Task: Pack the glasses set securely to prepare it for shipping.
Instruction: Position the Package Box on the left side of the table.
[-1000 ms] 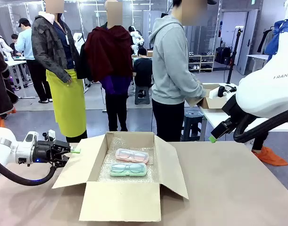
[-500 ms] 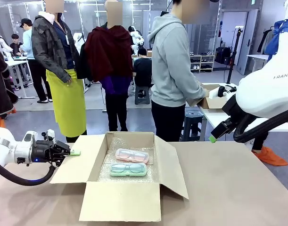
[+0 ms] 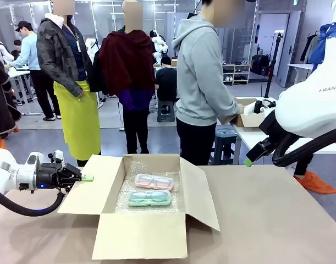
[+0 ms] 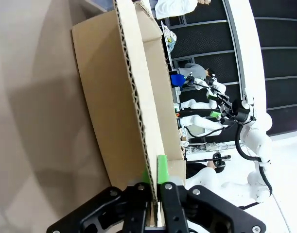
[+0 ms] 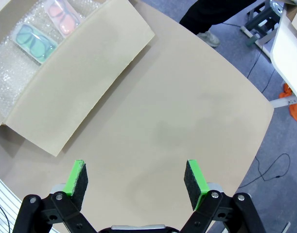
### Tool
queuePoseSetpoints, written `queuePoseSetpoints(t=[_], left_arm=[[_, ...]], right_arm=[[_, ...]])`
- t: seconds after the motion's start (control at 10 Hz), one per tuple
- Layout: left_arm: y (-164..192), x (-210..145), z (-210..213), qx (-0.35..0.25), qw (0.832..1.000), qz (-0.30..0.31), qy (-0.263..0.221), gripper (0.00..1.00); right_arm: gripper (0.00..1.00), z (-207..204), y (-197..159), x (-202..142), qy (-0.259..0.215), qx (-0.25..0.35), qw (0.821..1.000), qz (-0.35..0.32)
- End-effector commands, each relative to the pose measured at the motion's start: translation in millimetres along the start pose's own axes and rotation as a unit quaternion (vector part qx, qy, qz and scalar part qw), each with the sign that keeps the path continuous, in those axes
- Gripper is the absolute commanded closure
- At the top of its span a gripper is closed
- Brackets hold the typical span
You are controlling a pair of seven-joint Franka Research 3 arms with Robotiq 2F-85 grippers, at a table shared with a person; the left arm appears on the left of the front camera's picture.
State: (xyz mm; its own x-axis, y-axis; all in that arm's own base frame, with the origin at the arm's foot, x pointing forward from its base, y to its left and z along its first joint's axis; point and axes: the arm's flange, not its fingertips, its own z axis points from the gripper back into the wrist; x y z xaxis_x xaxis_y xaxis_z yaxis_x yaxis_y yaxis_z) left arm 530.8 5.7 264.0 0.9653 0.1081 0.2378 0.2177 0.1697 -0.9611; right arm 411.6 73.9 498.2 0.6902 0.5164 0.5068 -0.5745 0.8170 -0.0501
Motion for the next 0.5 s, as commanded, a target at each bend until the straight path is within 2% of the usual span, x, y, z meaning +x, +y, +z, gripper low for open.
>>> queuePoseSetpoints(t=[0.0, 0.3, 0.4], left_arm=[[0.6, -0.3, 0.1, 0.003, 1.0, 0.0, 0.0, 1.0], [0.6, -0.3, 0.1, 0.003, 1.0, 0.0, 0.0, 1.0], [0.0, 0.0, 0.1, 0.0, 1.0, 0.0, 0.0, 0.96]], right_arm=[[0.0, 0.7, 2.3, 2.4, 0.006, -0.001, 1.0, -0.008], [0.0, 0.7, 2.3, 2.4, 0.006, -0.001, 1.0, -0.008], [0.0, 0.7, 2.3, 2.4, 0.006, -0.001, 1.0, -0.008]])
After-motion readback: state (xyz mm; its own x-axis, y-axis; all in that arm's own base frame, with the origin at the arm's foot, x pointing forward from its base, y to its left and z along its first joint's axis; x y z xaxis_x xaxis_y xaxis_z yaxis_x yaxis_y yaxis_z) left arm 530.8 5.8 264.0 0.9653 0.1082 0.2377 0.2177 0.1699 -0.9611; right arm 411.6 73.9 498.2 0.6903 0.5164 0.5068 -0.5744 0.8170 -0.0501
